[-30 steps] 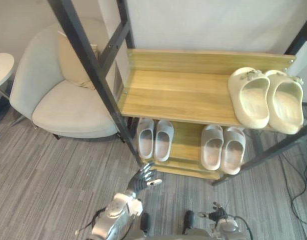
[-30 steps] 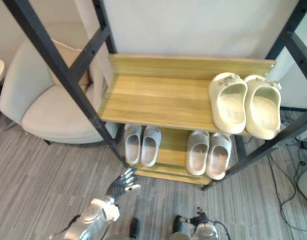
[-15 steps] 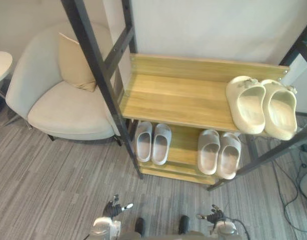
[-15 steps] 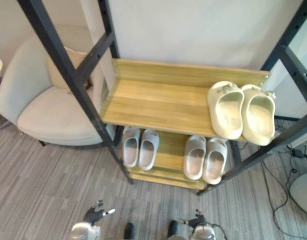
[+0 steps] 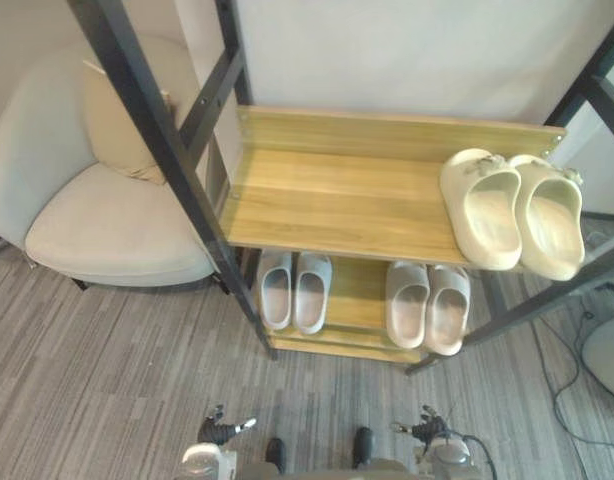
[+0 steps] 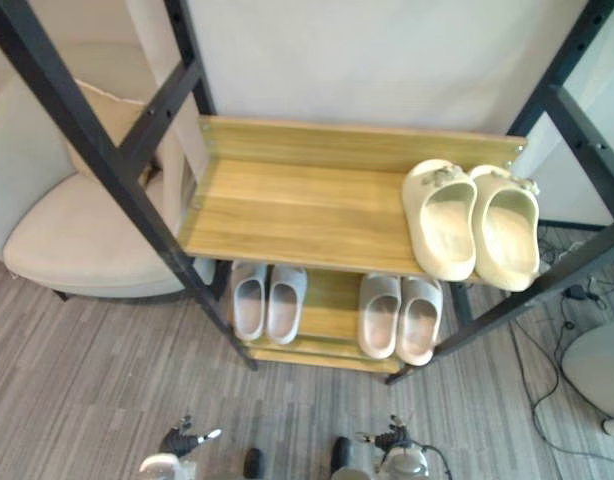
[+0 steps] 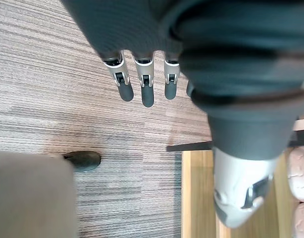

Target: Organize the slippers on the shoe rack

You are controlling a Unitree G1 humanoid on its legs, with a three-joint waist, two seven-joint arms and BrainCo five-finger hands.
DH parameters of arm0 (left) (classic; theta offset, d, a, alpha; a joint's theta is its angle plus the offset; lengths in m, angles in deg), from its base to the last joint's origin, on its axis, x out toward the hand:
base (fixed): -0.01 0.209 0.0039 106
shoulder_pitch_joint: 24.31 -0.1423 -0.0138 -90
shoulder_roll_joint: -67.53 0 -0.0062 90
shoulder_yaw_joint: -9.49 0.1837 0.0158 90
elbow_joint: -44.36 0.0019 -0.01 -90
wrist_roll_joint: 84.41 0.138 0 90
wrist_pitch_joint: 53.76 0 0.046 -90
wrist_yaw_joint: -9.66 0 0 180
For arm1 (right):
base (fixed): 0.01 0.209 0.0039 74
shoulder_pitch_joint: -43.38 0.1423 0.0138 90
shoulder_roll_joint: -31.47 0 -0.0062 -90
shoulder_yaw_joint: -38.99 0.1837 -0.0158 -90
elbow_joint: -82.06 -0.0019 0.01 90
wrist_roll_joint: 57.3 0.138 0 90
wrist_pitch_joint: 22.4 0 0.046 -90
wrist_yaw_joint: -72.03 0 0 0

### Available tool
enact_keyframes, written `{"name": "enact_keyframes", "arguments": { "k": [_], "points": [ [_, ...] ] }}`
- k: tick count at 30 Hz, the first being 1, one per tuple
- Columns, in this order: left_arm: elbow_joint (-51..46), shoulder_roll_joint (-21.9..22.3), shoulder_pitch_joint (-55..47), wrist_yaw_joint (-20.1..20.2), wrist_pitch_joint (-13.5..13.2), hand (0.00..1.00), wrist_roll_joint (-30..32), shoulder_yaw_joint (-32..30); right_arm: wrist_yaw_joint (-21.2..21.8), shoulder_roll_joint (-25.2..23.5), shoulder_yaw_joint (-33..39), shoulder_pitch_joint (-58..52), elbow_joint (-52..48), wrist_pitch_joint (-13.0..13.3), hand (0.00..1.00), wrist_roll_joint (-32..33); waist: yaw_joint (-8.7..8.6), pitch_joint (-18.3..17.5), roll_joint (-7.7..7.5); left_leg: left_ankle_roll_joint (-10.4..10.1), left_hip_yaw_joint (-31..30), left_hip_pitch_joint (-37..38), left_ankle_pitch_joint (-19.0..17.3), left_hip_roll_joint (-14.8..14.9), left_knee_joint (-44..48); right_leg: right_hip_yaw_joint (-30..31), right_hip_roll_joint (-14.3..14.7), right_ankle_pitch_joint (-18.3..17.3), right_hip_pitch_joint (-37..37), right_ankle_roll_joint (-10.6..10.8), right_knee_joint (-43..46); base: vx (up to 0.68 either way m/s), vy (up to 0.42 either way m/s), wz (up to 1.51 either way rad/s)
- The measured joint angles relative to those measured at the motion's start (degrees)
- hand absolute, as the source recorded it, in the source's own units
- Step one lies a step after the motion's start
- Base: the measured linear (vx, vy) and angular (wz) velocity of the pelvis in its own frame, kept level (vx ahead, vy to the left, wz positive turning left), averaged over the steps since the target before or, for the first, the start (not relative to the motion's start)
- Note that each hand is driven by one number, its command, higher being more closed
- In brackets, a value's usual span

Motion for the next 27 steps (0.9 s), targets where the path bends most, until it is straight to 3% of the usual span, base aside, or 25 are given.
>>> {"name": "enact_keyframes", "arguments": {
  "k": [3, 5, 7, 8, 10, 13, 15, 16, 17, 18, 19, 20, 21, 23, 25, 26, 27],
  "points": [
    [-1.2, 0.1, 0.1, -0.2, -0.1, 0.0, 0.1, 0.0, -0.9, -0.5, -0.2, 0.1, -0.4, -0.1, 0.0, 0.0, 0.06, 0.1, -0.18, 0.0, -4.9, 0.7, 0.0, -2.0, 0.6, 4.5, -2.5, -1.2, -3.0, -0.6, 11.8, 0.07, 0.005, 0.82],
    [-1.5, 0.2, 0.2, -0.5, 0.0, 0.0, 0.1, 0.1, -1.2, -0.8, -0.4, -0.2, -0.5, -0.1, 0.0, 0.1, 0.08, 0.1, -0.16, 0.0, -8.6, 0.1, 0.2, -2.9, 1.7, 4.4, -3.3, -1.9, -2.1, -1.1, 13.3, 0.06, -0.079, 1.12],
    [-1.6, 0.6, 2.0, -1.2, 0.0, 0.0, 0.2, 0.5, -1.5, -1.7, -0.4, -0.2, -0.8, 0.0, 0.0, 0.1, 0.0, 0.1, -0.24, -0.8, -15.6, -1.7, 1.9, -4.4, 1.8, 3.1, -3.7, -4.8, 2.5, -0.6, 8.4, 0.0, -0.14, 1.56],
    [-1.6, 0.6, 2.1, -1.2, 0.0, 0.0, 0.2, 0.5, -1.5, -1.7, -0.4, -0.1, -0.8, 0.0, 0.0, 0.1, 0.0, 0.1, -0.23, -0.9, -16.0, -1.9, 2.1, -4.4, 1.7, 2.8, -3.7, -4.9, 2.9, -0.6, 7.7, -0.03, -0.157, 1.4],
    [-1.5, 0.9, 4.1, -1.3, 0.0, 0.0, 1.0, 0.4, -1.7, -1.6, -0.3, 1.6, -0.8, -0.1, 0.0, 0.1, 0.77, 0.3, -0.24, -3.0, -20.0, -4.0, 6.3, -4.8, -1.0, -3.1, -3.4, -5.7, 8.2, 0.2, -2.0, -0.08, -0.17, 1.18],
    [-1.4, 2.5, 5.6, -1.4, 0.0, 0.0, 1.2, -0.3, -1.9, -1.5, -0.3, 4.9, -0.9, 0.0, 0.0, 0.1, 2.84, 1.8, 0.22, -4.2, -20.3, -5.8, 9.3, -4.0, -1.9, -7.1, -1.6, -5.7, 11.2, 0.2, -8.2, -0.16, -0.159, 0.7],
    [-1.4, 3.6, 5.4, -1.4, 0.0, 0.0, 1.2, -0.3, -2.0, -1.6, -0.4, 6.1, -2.1, 0.1, 0.0, 0.1, 2.97, 2.3, 0.81, -4.6, -19.9, -7.0, 11.9, -3.5, -2.8, -9.2, -0.9, -5.8, 11.2, -0.1, -8.3, -0.22, -0.098, 0.68],
    [-1.5, 4.8, 5.0, -1.8, 0.0, 0.0, 1.2, -0.4, -2.1, -1.5, -0.4, 6.7, -2.8, 0.5, 0.0, 0.1, 2.97, 2.7, 1.31, -3.8, -16.9, -7.1, 15.1, -3.0, -5.2, -11.1, -0.6, -6.0, 11.1, -0.7, -7.7, -0.24, -0.069, 0.77],
    [-1.5, 5.3, 4.7, -2.0, 0.0, 0.0, 1.2, -0.4, -2.1, -1.5, -0.4, 7.2, -2.7, 0.4, 0.0, 0.1, 2.97, 2.7, 1.45, -3.0, -15.3, -7.1, 16.1, -2.9, -6.4, -11.9, -0.5, -6.2, 10.9, -1.0, -7.4, -0.25, -0.031, 0.83],
    [-1.9, 6.4, 3.8, -2.3, 0.0, 0.0, 1.1, -0.4, -2.1, -1.5, -0.3, 7.1, -2.8, 0.4, 0.0, 0.1, 2.76, 2.5, 2.59, -0.3, -9.6, -7.2, 14.8, -1.8, -8.3, -15.0, 0.3, -6.7, 10.6, -2.1, -6.9, -0.28, -0.038, 1.12],
    [-2.5, 6.6, 3.9, -2.3, 0.2, 0.0, 1.1, -1.3, -2.2, -1.7, 0.2, 6.9, -3.2, 0.0, 0.0, 0.1, 2.35, 3.1, 2.77, 2.7, -4.5, -8.4, 9.4, -0.8, -9.3, -17.8, 1.0, -7.1, 11.4, -2.9, -8.0, -0.23, -0.03, 1.38],
    [-2.8, 6.6, 4.2, -2.3, 0.2, 0.0, 1.1, -1.7, -2.2, -2.3, 0.5, 6.4, -3.6, -0.1, 0.0, 0.2, 1.94, 3.3, 1.61, 3.5, -1.9, -8.6, 6.7, -0.9, -9.0, -18.3, 0.4, -6.8, 11.6, -3.3, -9.6, -0.23, -0.05, 1.68],
    [-3.2, 6.9, 5.1, -2.3, 0.0, 0.0, 1.1, -2.1, -2.2, -2.7, 1.4, 5.5, -4.4, -0.1, 0.0, 0.2, 1.65, 4.4, 0.02, 4.2, 5.3, -11.5, 6.1, -0.3, -1.0, -21.0, -1.0, -5.6, 12.1, -4.3, -10.2, -0.1, -0.037, 1.37],
    [-4.1, 7.0, 4.2, -2.3, -0.1, 0.0, 1.1, -2.5, -2.1, -2.5, 1.8, 3.6, -5.7, -0.3, 0.0, 0.2, 2.0, 4.0, 1.49, 4.2, 13.9, -13.2, 4.7, 3.8, 14.9, -25.2, -1.4, -6.9, 12.6, -3.6, -5.1, -0.08, -0.039, 1.43],
    [-4.0, 6.3, 4.2, -2.2, -0.1, 0.0, 1.2, -2.2, -2.1, -3.2, 2.3, 2.6, -6.4, -0.3, 0.0, 0.2, 0.84, 4.2, 1.67, 3.4, 12.0, -12.8, 5.1, 2.1, 11.0, -19.2, 0.0, -9.8, 11.7, -3.3, -4.6, -0.14, 0.005, 1.58],
    [-3.7, 5.8, 4.7, -2.2, 0.2, 0.0, 1.2, -2.1, -2.1, -3.7, 3.1, 2.4, -5.7, -0.2, 0.0, 0.2, 0.8, 4.2, 1.22, 3.0, 11.5, -12.3, 3.2, 2.1, 9.0, -22.0, -0.6, -8.6, 12.0, -3.0, -6.0, -0.1, 0.034, 1.06],
    [-3.8, 5.4, 4.8, -2.2, 0.5, 0.0, 1.2, -2.4, -2.1, -3.9, 3.9, 3.1, -4.7, -0.1, 0.0, 0.2, 1.33, 4.5, 0.69, 3.5, 13.4, -13.2, 0.3, 2.8, 14.3, -23.2, -1.1, -7.5, 12.5, -2.5, -6.4, -0.05, 0.05, 0.71]
  ]
}}
